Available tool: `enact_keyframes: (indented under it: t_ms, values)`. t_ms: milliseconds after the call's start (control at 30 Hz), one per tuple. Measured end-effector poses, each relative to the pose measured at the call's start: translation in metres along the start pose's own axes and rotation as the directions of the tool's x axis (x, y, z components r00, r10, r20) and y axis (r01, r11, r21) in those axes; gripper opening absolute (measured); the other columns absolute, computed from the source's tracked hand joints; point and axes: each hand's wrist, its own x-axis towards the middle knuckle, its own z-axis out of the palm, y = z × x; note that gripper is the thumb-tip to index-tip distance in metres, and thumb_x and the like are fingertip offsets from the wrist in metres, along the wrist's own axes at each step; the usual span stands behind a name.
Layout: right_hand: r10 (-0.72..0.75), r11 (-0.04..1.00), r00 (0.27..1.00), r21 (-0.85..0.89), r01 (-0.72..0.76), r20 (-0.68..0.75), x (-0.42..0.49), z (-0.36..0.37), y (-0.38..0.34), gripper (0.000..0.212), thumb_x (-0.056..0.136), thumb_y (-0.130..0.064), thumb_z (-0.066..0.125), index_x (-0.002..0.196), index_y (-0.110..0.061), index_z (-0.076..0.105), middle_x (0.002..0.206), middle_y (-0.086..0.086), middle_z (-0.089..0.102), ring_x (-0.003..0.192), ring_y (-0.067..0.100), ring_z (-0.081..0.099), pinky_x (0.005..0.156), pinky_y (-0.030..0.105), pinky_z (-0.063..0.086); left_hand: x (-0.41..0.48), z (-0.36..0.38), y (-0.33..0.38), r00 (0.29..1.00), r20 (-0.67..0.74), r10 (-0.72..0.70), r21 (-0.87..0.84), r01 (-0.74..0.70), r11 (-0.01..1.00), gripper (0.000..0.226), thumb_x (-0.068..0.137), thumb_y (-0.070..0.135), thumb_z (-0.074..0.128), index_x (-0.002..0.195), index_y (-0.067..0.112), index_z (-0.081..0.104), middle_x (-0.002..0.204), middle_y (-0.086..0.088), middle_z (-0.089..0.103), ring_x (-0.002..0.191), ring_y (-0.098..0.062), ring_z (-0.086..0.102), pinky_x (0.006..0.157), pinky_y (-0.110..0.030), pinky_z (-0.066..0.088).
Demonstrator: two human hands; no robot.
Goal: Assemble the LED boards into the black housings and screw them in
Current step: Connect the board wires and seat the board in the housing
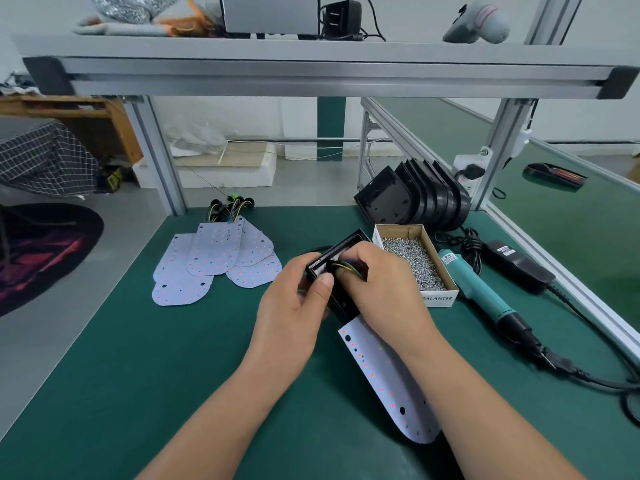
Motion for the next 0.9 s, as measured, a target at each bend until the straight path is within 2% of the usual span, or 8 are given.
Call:
enact_keyframes:
  t_ms: [100, 200, 367, 467, 633, 733, 800, 900]
  values:
    - [0.001, 1.0, 1.0, 0.019, -0.001, 0.011, 0.001, 0.001, -0.002, 0.009, 0.093, -0.018, 0.069, 0.093, -0.025, 0.074, 0.087, -0.014, 0.074, 0.085, 0.007, 0.068, 0.078, 0.04, 0.055, -0.001, 0.001, 0.001, 0.999, -0.007, 0.039, 0.06, -0.039, 0.997, 0.025, 0.103, 0.034, 0.057, 0.121, 0.051, 0.064, 0.11, 0.014, 0.074, 0.095, -0.015, 0.072, 0.085, -0.039, 0.065]
    - [0.023, 0.999, 1.0, 0.036, -0.023, 0.015, 0.004, 0.002, -0.002, 0.006, 0.092, -0.02, 0.069, 0.09, -0.023, 0.074, 0.085, -0.011, 0.074, 0.083, 0.011, 0.069, 0.075, 0.044, 0.056, -0.002, 0.002, 0.005, 0.997, -0.01, 0.074, 0.107, -0.072, 0.992, 0.029, 0.104, 0.031, 0.056, 0.12, 0.055, 0.062, 0.114, 0.018, 0.073, 0.099, -0.009, 0.072, 0.089, -0.037, 0.062]
    - [0.008, 1.0, 0.998, 0.03, -0.007, -0.064, 0.001, 0.005, -0.003, 0.004, 0.092, -0.024, 0.073, 0.089, -0.027, 0.07, 0.083, -0.014, 0.07, 0.08, 0.008, 0.066, 0.074, 0.041, 0.054, 0.0, -0.001, 0.001, 1.0, -0.017, 0.021, 0.066, -0.02, 0.998, 0.027, 0.105, 0.029, 0.058, 0.124, 0.047, 0.064, 0.112, 0.015, 0.075, 0.099, -0.015, 0.074, 0.088, -0.039, 0.064]
    - [-0.061, 0.993, 0.995, -0.103, 0.053, -0.075, 0.0, 0.005, -0.002, 0.003, 0.094, -0.028, 0.069, 0.092, -0.028, 0.072, 0.084, -0.01, 0.064, 0.081, 0.009, 0.061, 0.074, 0.04, 0.051, -0.001, 0.0, -0.001, 1.0, -0.022, -0.013, 0.005, 0.014, 1.0, 0.028, 0.106, 0.025, 0.057, 0.122, 0.047, 0.065, 0.111, 0.013, 0.075, 0.099, -0.017, 0.075, 0.086, -0.034, 0.066]
    - [-0.136, 0.94, 0.984, -0.299, 0.165, 0.116, -0.001, 0.006, -0.005, 0.017, 0.099, -0.03, 0.058, 0.093, -0.021, 0.07, 0.087, -0.007, 0.052, 0.085, 0.016, 0.057, 0.069, 0.037, 0.044, 0.0, 0.002, -0.001, 1.0, -0.023, -0.011, -0.003, 0.011, 1.0, 0.03, 0.106, 0.028, 0.056, 0.115, 0.055, 0.065, 0.107, 0.012, 0.075, 0.098, -0.019, 0.076, 0.081, -0.033, 0.066]
    - [-0.162, 0.916, 0.975, -0.346, 0.205, 0.151, -0.002, 0.005, -0.004, 0.024, 0.104, -0.03, 0.054, 0.094, -0.015, 0.07, 0.09, -0.006, 0.047, 0.087, 0.02, 0.055, 0.068, 0.037, 0.041, -0.001, 0.002, 0.0, 1.0, -0.011, -0.006, -0.012, 0.006, 1.0, 0.027, 0.103, 0.034, 0.055, 0.116, 0.055, 0.065, 0.11, 0.01, 0.075, 0.1, -0.02, 0.076, 0.082, -0.033, 0.065]
    - [-0.139, 0.943, 0.977, -0.279, 0.181, 0.162, -0.005, -0.002, -0.002, 0.017, 0.102, -0.031, 0.059, 0.098, -0.018, 0.07, 0.09, -0.004, 0.054, 0.087, 0.018, 0.057, 0.073, 0.039, 0.047, 0.0, 0.002, 0.0, 0.999, -0.024, -0.022, -0.016, 0.022, 1.0, 0.026, 0.104, 0.034, 0.056, 0.115, 0.055, 0.065, 0.108, 0.011, 0.076, 0.098, -0.019, 0.076, 0.081, -0.034, 0.066]
    - [0.006, 0.998, 0.991, 0.056, -0.013, 0.137, -0.008, -0.02, -0.001, 0.01, 0.097, -0.031, 0.072, 0.107, -0.03, 0.071, 0.094, -0.01, 0.07, 0.088, 0.005, 0.066, 0.08, 0.026, 0.052, 0.002, 0.0, -0.003, 0.992, -0.057, -0.11, -0.094, 0.104, 0.99, 0.032, 0.109, 0.02, 0.055, 0.113, 0.05, 0.066, 0.106, 0.013, 0.076, 0.099, -0.021, 0.078, 0.08, -0.038, 0.067]
